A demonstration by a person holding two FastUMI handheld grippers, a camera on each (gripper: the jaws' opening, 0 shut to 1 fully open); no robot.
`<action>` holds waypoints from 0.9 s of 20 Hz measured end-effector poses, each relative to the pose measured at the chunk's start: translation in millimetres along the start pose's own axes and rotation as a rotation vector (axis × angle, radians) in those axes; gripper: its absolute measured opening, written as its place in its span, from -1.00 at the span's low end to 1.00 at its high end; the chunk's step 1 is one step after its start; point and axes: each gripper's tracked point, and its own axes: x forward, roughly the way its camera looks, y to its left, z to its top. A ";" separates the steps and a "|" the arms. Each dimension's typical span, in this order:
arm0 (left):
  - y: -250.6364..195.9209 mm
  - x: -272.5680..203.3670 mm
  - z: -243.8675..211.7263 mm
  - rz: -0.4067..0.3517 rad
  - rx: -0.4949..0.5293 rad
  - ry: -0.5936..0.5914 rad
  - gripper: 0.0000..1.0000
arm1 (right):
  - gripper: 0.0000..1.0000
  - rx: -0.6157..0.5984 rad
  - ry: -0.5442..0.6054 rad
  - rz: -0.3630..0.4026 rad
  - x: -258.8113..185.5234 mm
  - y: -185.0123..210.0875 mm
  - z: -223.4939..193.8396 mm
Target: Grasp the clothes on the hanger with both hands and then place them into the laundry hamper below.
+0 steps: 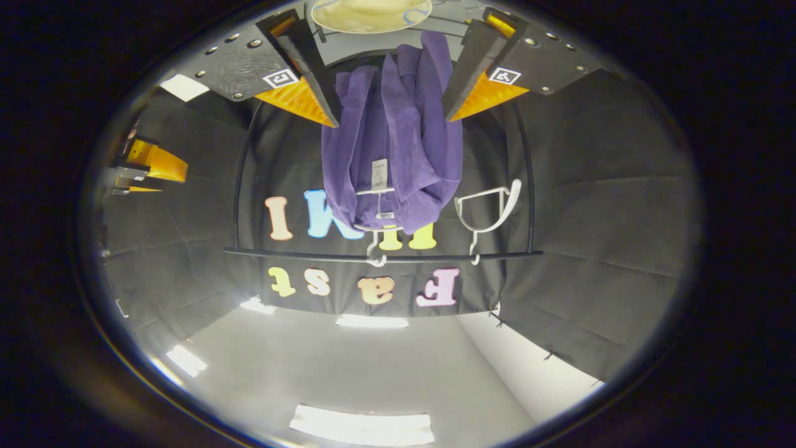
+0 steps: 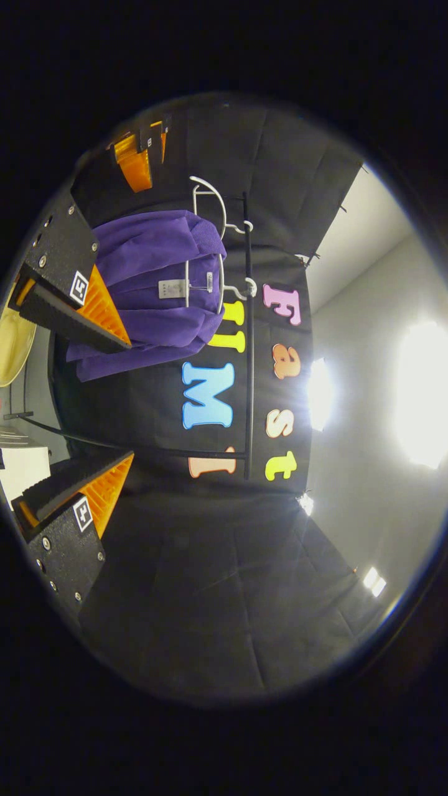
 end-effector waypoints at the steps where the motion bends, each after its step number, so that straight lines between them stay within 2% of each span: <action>1: 5.2 2.9 3.6 0.009 -0.006 -0.003 0.99 | 0.91 0.011 -0.003 0.018 7.6 8.3 6.0; 5: 12.7 24.1 9.9 0.032 -0.053 0.008 0.99 | 0.91 0.019 -0.027 0.069 38.4 30.1 30.4; 7: 14.1 35.8 8.3 0.048 -0.071 0.035 0.79 | 0.91 0.020 -0.037 0.098 54.5 41.6 38.9; 8: 14.9 41.0 8.6 0.054 -0.075 0.047 0.99 | 0.90 0.024 -0.043 0.110 63.5 46.9 43.3; 16: 26.0 100.7 24.0 0.128 -0.171 0.065 0.99 | 0.90 0.069 -0.021 0.246 157.5 99.5 51.4; 17: 26.2 112.7 25.3 0.137 -0.171 0.063 0.79 | 0.90 0.060 -0.012 0.264 170.3 104.4 49.1; 18: 26.3 125.8 25.2 0.142 -0.167 0.067 0.89 | 0.91 0.055 -0.002 0.276 183.6 108.5 46.5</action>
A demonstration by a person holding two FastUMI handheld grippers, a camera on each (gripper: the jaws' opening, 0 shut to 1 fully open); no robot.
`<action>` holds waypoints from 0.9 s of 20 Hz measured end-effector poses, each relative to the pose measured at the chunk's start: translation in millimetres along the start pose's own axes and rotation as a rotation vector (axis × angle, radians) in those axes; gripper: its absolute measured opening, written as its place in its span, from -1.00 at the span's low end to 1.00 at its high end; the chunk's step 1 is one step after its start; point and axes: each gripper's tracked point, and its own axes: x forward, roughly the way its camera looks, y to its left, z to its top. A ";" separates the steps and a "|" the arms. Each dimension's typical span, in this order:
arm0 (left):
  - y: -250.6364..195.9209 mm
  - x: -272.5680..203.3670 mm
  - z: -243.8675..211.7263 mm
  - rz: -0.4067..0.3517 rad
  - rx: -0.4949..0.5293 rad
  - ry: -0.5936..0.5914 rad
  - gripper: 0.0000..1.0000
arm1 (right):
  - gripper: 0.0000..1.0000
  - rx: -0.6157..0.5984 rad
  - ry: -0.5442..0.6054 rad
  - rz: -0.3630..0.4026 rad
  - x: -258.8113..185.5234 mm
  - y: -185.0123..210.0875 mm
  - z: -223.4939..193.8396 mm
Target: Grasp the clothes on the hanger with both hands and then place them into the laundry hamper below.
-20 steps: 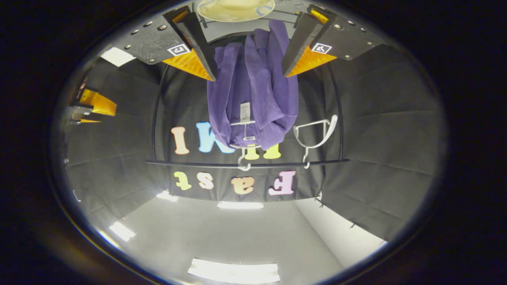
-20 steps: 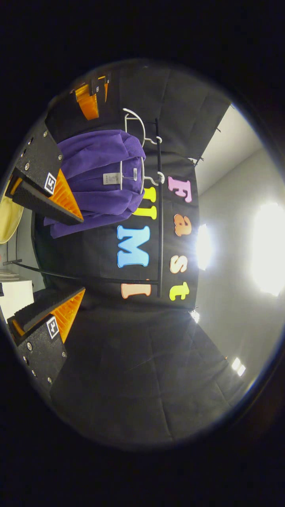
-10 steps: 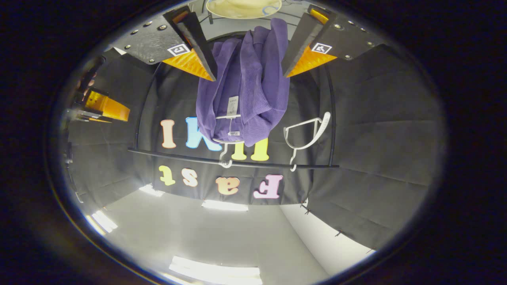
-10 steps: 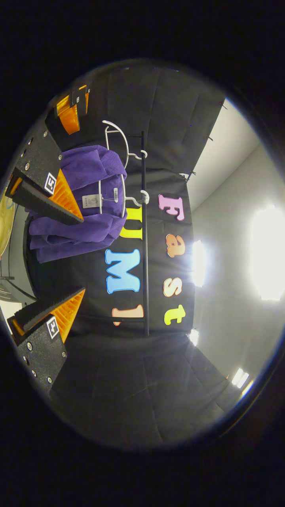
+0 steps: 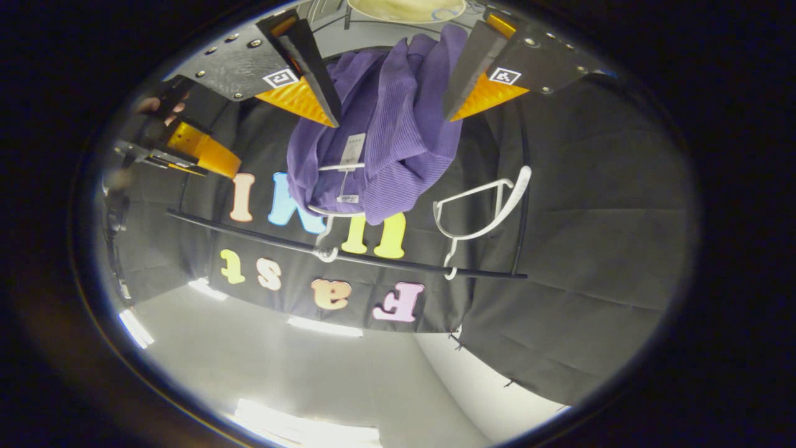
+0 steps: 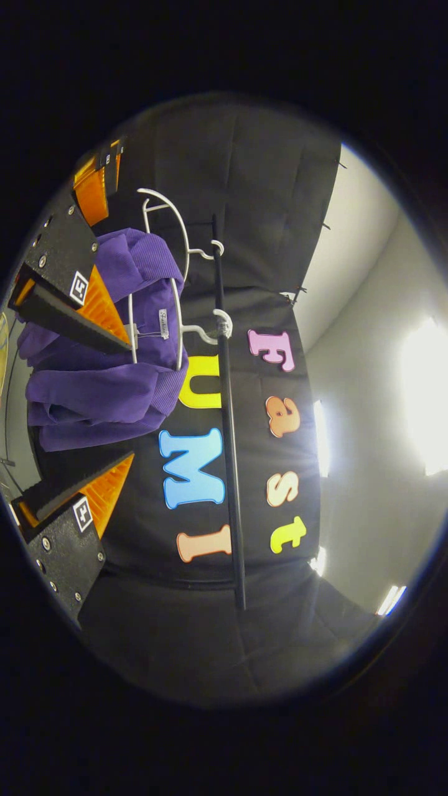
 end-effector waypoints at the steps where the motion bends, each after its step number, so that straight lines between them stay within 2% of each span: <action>1: -3.3 13.1 -3.7 0.004 0.007 0.010 0.79 | 0.91 0.002 0.014 0.011 14.1 0.2 -3.6; 2: -6.6 25.9 -7.0 0.009 0.012 0.022 0.99 | 0.91 0.010 0.031 0.025 28.3 2.1 -9.2; 3: -9.4 39.1 -12.6 0.016 0.016 0.035 0.89 | 0.91 0.023 0.050 0.037 41.7 2.4 -15.1; 4: -11.0 49.7 -18.4 0.025 0.020 0.050 0.99 | 0.91 0.041 0.069 0.046 54.5 3.4 -21.5; 5: -10.7 61.0 -24.7 0.038 0.026 0.068 0.99 | 0.91 0.062 0.088 0.058 67.3 4.1 -27.5; 6: -9.1 70.9 -30.5 0.055 0.030 0.083 0.89 | 0.91 0.083 0.113 0.074 80.1 6.3 -34.8; 7: -6.2 79.2 -34.5 0.078 0.029 0.095 0.99 | 0.91 0.103 0.136 0.092 92.2 8.4 -40.7; 8: -2.7 86.5 -36.3 0.098 0.024 0.102 0.99 | 0.91 0.118 0.146 0.110 102.6 9.7 -44.3; 9: -0.8 93.1 -39.6 0.114 0.020 0.109 0.89 | 0.90 0.123 0.150 0.121 112.8 9.5 -46.7; 11: 4.7 104.9 -42.8 0.153 0.019 0.116 0.89 | 0.91 0.121 0.155 0.137 129.2 8.5 -53.9; 13: 1.8 115.2 -42.7 0.167 0.012 0.107 0.89 | 0.83 0.122 0.160 0.157 139.7 12.1 -60.8; 14: 0.3 119.2 -42.4 0.179 0.012 0.106 0.89 | 0.91 0.121 0.166 0.170 142.9 13.0 -64.8; 18: -9.6 127.0 -42.8 0.199 0.016 0.090 0.89 | 0.90 0.081 0.173 0.191 152.0 15.5 -81.5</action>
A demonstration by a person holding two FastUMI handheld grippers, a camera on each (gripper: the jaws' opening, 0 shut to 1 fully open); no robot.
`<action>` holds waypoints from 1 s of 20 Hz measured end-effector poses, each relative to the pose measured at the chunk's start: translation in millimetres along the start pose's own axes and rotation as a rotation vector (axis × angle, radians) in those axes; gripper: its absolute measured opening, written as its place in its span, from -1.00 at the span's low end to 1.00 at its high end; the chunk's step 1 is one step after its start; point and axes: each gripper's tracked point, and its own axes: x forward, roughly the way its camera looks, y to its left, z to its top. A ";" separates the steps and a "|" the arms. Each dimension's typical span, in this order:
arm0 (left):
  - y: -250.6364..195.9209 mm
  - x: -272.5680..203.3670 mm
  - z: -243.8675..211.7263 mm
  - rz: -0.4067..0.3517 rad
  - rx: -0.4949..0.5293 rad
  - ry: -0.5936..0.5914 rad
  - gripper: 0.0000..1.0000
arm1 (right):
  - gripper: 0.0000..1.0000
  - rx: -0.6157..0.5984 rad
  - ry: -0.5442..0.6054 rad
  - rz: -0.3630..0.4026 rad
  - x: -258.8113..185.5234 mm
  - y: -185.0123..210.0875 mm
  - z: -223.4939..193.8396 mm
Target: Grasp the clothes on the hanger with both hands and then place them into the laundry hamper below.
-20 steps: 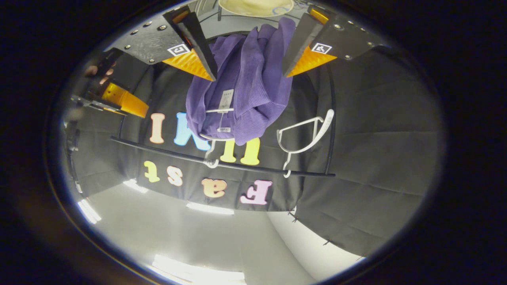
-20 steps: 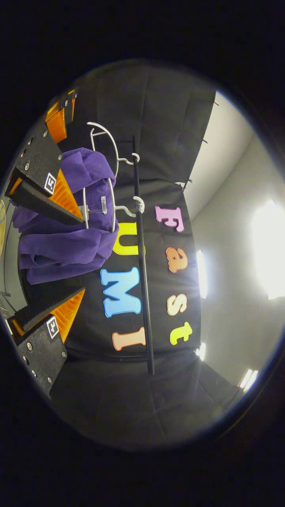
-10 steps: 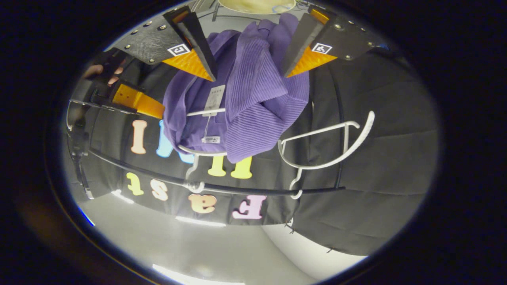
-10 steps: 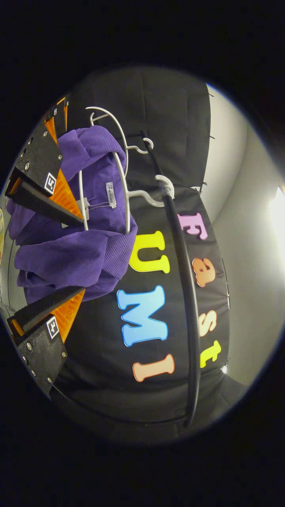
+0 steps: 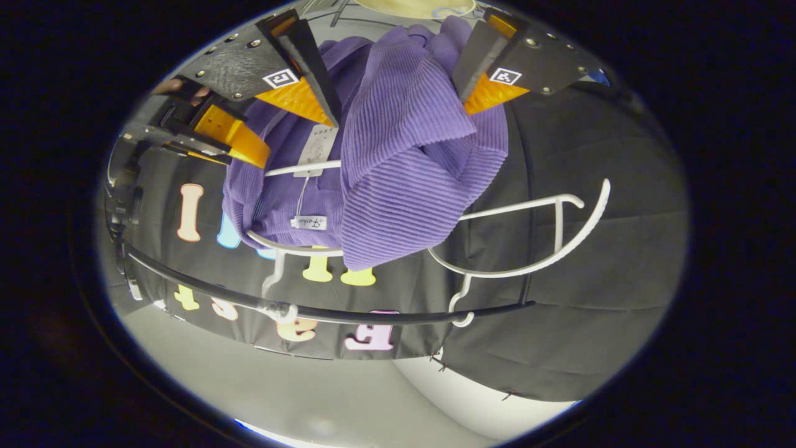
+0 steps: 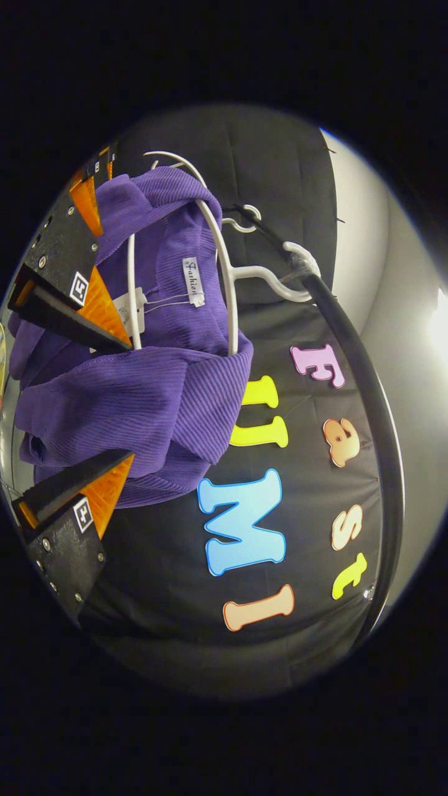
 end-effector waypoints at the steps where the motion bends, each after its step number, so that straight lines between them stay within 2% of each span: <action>1: -0.8 0.0 0.0 0.010 -0.001 0.008 0.89 | 0.90 -0.014 0.000 -0.002 0.6 -1.8 -1.8; 4: -4.6 -10.7 -3.2 0.030 -0.008 0.019 0.99 | 0.90 -0.049 -0.008 -0.024 -0.8 -9.3 -6.3; 5: -6.9 -10.7 -6.0 0.033 -0.020 0.023 0.89 | 0.90 -0.052 -0.010 -0.023 2.6 -11.6 -6.5; 7: -14.4 -6.8 -11.8 0.028 -0.053 0.035 0.89 | 0.91 -0.062 -0.009 -0.020 11.1 -16.6 -6.7; 8: -18.3 -6.3 -13.5 0.023 -0.066 0.041 0.80 | 0.91 -0.070 -0.003 -0.020 15.2 -20.9 -8.6; 10: -24.7 -5.4 -13.3 0.024 -0.076 0.030 0.80 | 0.91 -0.070 0.015 -0.002 21.4 -23.4 -15.4; 12: -19.9 -1.0 -8.9 0.065 -0.065 0.010 0.80 | 0.91 -0.039 0.026 0.024 24.5 -20.9 -19.6; 13: -20.7 1.5 -4.2 0.078 -0.056 -0.003 0.80 | 0.83 -0.015 0.030 0.040 27.0 -19.6 -20.8; 15: -19.2 9.3 2.0 0.122 -0.017 -0.024 0.86 | 0.91 0.009 0.032 0.059 32.0 -14.9 -23.0; 17: -16.6 14.3 3.2 0.171 0.016 -0.018 0.97 | 0.91 0.001 0.036 0.032 30.5 -21.1 -23.0; 20: -16.8 30.6 9.1 0.181 0.042 -0.037 0.99 | 0.91 0.011 0.028 -0.010 31.9 -24.3 -18.4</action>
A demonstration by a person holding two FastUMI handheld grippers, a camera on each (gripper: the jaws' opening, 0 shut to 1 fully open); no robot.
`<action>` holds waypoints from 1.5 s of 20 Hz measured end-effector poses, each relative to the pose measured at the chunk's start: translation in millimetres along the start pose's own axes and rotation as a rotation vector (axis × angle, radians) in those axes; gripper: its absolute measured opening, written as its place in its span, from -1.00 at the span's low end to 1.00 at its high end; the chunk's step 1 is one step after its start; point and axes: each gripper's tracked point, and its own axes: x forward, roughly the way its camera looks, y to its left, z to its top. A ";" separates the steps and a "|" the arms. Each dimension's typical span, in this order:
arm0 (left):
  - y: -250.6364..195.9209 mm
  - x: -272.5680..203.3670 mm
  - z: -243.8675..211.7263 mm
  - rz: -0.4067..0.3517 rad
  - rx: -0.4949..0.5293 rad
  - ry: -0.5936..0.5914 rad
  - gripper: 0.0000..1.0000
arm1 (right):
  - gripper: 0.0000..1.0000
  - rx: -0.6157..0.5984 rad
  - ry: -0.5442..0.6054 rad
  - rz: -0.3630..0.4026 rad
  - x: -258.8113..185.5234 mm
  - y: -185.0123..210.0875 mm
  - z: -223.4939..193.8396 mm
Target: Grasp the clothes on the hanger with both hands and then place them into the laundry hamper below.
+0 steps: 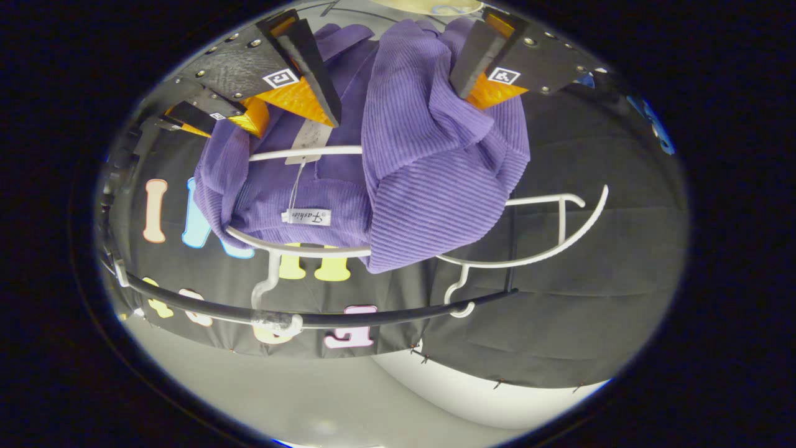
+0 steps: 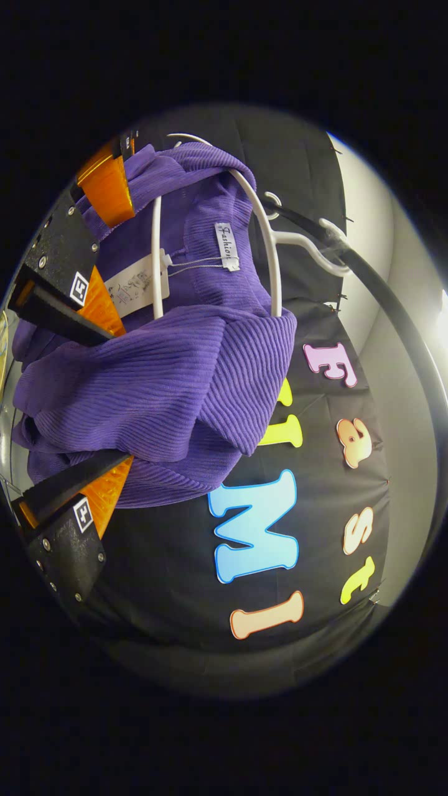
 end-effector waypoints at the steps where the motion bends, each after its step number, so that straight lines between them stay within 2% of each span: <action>1: 3.5 5.5 -1.2 0.010 0.022 0.004 0.89 | 0.88 -0.003 -0.002 -0.014 0.2 -0.9 1.7; 2: 10.1 8.7 -1.1 0.031 0.047 0.003 0.79 | 0.84 -0.006 -0.004 -0.017 2.3 -0.3 2.8; 4: 15.6 10.2 -3.0 0.015 0.050 0.001 0.33 | 0.57 -0.026 -0.006 -0.020 -1.7 1.5 4.2; 5: 16.0 8.5 -2.4 -0.016 0.028 -0.007 0.10 | 0.22 -0.039 -0.011 -0.023 -5.2 1.3 5.8; 6: 15.9 5.9 -0.6 -0.049 0.003 -0.014 -0.13 | 0.03 -0.050 -0.017 -0.011 -10.8 5.8 6.7; 7: 16.1 4.8 -1.5 -0.081 -0.011 -0.018 -0.36 | -0.26 -0.056 -0.021 0.007 -13.4 11.8 7.3; 8: 12.9 4.8 -1.3 -0.128 -0.026 -0.025 -0.59 | -0.38 -0.057 -0.022 0.011 -14.9 12.8 8.3; 9: 7.5 4.5 0.2 -0.177 -0.037 -0.043 -0.82 | -0.66 -0.056 -0.027 0.011 -16.2 11.6 10.8; 11: 8.4 2.7 -2.1 -0.226 -0.036 -0.051 -0.82 | -0.85 -0.041 -0.015 0.039 -15.8 11.8 10.0; 13: 7.0 -0.8 -3.3 -0.261 -0.043 -0.046 -0.81 | -0.96 -0.012 -0.005 0.059 -16.6 11.2 11.2; 14: 8.0 -1.5 -3.4 -0.268 -0.050 -0.043 -0.68 | -1.00 -0.002 0.000 0.066 -17.6 10.2 11.5; 15: 7.5 -3.1 -2.8 -0.274 -0.064 -0.040 -0.81 | -1.00 -0.004 0.004 0.062 -19.2 7.7 12.0; 17: 6.7 -8.4 -3.1 -0.290 -0.088 -0.043 -0.81 | -1.00 -0.019 -0.001 0.038 -24.7 4.0 13.4; 18: 14.4 -10.2 -1.8 -0.260 -0.082 -0.051 -0.81 | -1.00 -0.020 -0.002 0.036 -28.0 6.0 13.8; 20: 11.5 -15.4 -3.0 -0.285 -0.099 -0.049 -0.98 | -1.00 -0.025 -0.003 0.042 -34.8 10.3 15.0; 23: 13.1 -20.1 1.3 -0.302 -0.121 -0.067 -0.97 | -1.00 -0.033 -0.008 0.045 -43.0 11.3 15.9; 27: 21.8 -41.0 13.0 -0.318 -0.141 -0.095 -1.00 | -1.00 -0.059 -0.034 0.000 -60.4 1.9 22.6; 28: 26.1 -45.8 18.7 -0.316 -0.141 -0.109 -0.87 | -1.00 -0.074 -0.044 -0.013 -62.5 -3.2 26.1; 29: 32.0 -50.7 23.5 -0.314 -0.139 -0.123 -0.98 | -1.00 -0.088 -0.058 -0.030 -64.4 -9.2 29.9; 30: 38.3 -56.0 31.0 -0.310 -0.139 -0.137 -0.98 | -1.00 -0.096 -0.071 -0.046 -66.1 -14.7 34.1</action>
